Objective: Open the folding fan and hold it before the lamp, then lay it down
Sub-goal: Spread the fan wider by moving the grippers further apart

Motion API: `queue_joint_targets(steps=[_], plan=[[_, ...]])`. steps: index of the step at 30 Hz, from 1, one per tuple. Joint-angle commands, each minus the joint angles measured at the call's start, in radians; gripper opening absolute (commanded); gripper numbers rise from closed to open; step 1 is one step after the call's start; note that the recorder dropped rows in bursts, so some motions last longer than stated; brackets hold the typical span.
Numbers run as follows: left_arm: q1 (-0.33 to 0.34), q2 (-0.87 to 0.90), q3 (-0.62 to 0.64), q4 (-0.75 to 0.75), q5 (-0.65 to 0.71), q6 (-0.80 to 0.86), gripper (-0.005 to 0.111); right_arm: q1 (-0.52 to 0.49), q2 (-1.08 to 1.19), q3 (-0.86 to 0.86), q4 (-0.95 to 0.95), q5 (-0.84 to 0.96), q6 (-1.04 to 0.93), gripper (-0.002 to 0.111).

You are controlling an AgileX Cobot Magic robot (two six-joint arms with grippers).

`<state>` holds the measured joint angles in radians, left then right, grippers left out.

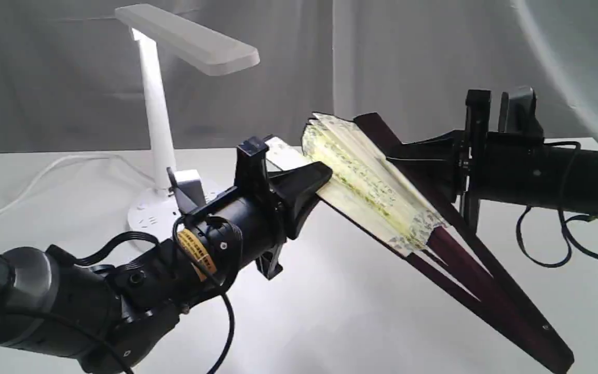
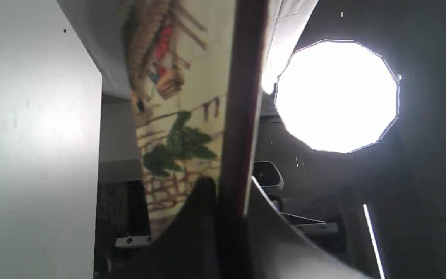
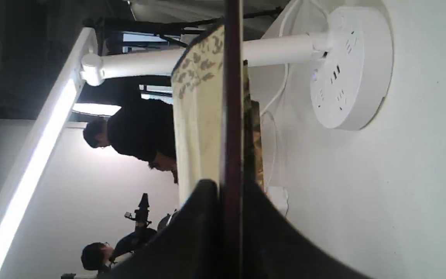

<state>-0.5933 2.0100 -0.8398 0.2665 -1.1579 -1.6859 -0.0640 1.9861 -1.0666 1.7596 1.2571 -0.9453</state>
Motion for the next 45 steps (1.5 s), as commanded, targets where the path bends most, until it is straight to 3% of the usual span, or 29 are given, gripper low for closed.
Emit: queue_joint_targets(steps=[1, 7, 16, 24, 37, 45], plan=[[-0.003, -0.032, 0.016, -0.053, -0.063, -0.006, 0.0, -0.037, -0.004, 0.005, -0.015, -0.036, -0.016, 0.0], [-0.003, -0.04, 0.074, -0.107, -0.063, -0.002, 0.0, -0.098, -0.004, 0.005, -0.015, -0.036, -0.016, 0.0], [-0.005, -0.132, 0.15, -0.191, -0.063, 0.17, 0.0, -0.218, -0.004, 0.005, -0.015, -0.036, -0.008, 0.0], [-0.009, -0.169, 0.189, -0.321, -0.063, 0.177, 0.0, -0.288, -0.004, 0.005, -0.015, -0.036, 0.012, 0.0], [-0.238, -0.169, 0.193, -0.93, -0.063, 0.285, 0.0, -0.356, -0.004, 0.005, -0.015, -0.036, 0.05, 0.0], [-0.255, -0.169, 0.193, -1.044, -0.063, 0.295, 0.0, -0.398, -0.004, 0.005, -0.015, -0.036, 0.05, 0.0]])
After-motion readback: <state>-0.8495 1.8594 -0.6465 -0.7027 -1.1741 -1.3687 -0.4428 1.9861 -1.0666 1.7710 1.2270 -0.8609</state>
